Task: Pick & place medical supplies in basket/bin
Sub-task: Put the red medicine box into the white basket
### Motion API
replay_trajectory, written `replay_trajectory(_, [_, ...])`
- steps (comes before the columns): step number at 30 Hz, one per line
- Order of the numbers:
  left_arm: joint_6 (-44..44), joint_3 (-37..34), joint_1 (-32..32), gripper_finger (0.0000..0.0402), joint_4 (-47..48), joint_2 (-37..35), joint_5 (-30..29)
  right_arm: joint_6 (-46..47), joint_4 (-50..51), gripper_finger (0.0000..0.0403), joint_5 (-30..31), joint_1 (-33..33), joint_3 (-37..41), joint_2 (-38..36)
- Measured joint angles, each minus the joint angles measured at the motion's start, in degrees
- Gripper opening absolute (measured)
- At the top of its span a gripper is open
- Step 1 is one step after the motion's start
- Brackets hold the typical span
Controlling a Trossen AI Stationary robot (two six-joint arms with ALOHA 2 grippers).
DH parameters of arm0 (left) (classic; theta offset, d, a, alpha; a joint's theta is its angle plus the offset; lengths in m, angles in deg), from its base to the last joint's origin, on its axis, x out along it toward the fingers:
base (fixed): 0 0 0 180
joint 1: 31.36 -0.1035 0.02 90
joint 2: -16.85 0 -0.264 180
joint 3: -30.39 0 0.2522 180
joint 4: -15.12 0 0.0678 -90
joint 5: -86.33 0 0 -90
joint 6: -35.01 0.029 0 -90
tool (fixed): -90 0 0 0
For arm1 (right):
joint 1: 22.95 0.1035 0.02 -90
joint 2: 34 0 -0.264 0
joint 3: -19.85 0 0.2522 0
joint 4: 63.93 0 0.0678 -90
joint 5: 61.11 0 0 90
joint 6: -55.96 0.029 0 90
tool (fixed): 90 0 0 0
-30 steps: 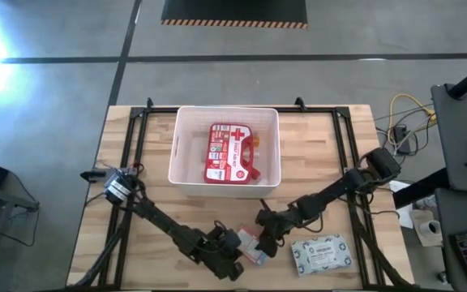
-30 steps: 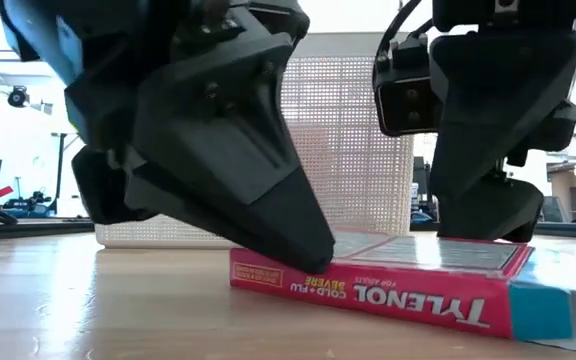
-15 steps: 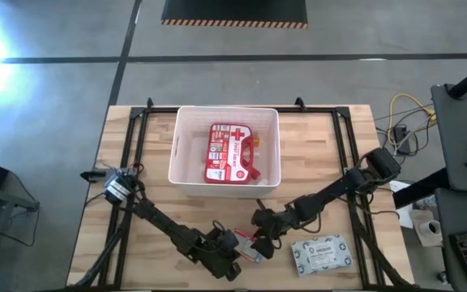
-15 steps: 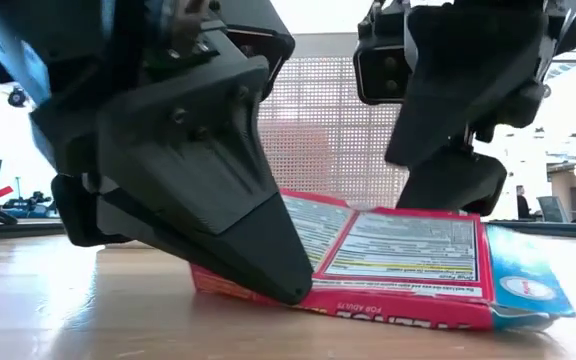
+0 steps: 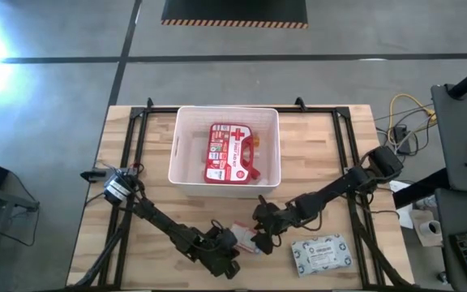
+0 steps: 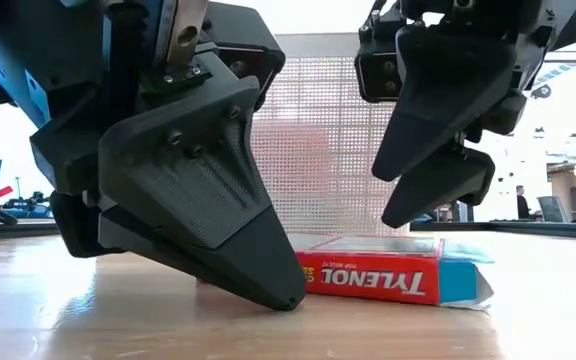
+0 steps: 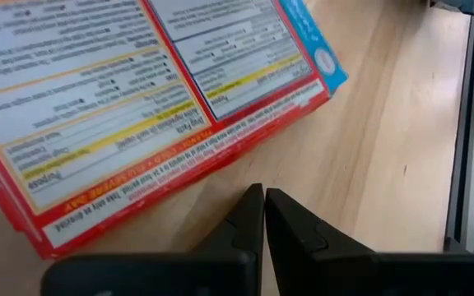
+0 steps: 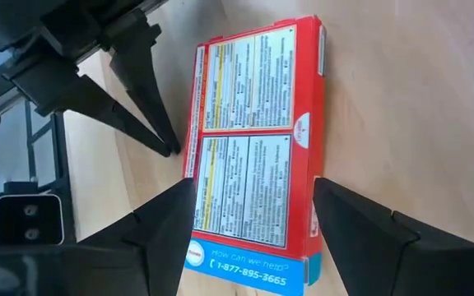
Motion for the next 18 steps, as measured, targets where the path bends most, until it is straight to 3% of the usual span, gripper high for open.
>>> replay_trajectory(7, [-0.1,-0.7,0.0,0.0,-0.4,0.0,0.2,0.3,0.1,0.0238,-0.1,0.0,0.0,0.7])
replay_trajectory(12, [0.0,0.6,0.1,0.0,0.1,0.1,-0.2,0.6,1.1,0.0238,5.4,-0.5,0.2,1.8])
replay_trajectory(18, [0.9,3.4,0.1,0.0,0.6,0.2,-3.7,0.7,1.5,0.0238,5.5,-1.9,0.7,1.8])
